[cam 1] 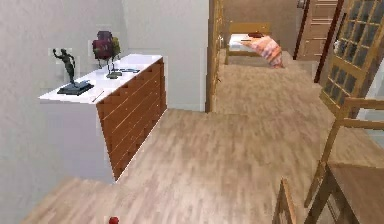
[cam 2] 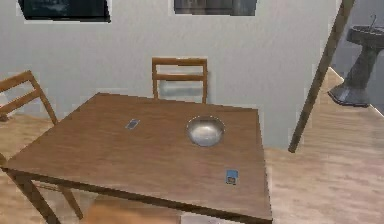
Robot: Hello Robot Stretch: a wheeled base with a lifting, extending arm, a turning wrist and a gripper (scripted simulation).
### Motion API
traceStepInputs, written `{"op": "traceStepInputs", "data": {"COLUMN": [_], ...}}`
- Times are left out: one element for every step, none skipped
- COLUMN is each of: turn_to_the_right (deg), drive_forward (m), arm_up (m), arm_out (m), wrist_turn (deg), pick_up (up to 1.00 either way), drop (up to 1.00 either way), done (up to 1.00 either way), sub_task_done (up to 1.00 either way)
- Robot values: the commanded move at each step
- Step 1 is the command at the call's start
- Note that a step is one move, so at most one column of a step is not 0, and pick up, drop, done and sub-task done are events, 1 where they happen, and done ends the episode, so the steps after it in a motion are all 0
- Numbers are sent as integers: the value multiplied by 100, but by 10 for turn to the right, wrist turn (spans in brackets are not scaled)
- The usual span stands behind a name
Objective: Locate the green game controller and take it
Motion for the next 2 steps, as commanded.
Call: {"op": "traceStepInputs", "data": {"turn_to_the_right": [0,270], "drive_forward": [70,0], "arm_up": [0,0], "arm_out": [0,0], "wrist_turn": [0,0], "pick_up": [0,0], "drop": [0,0], "done": [0,0], "sub_task_done": [0,0]}}
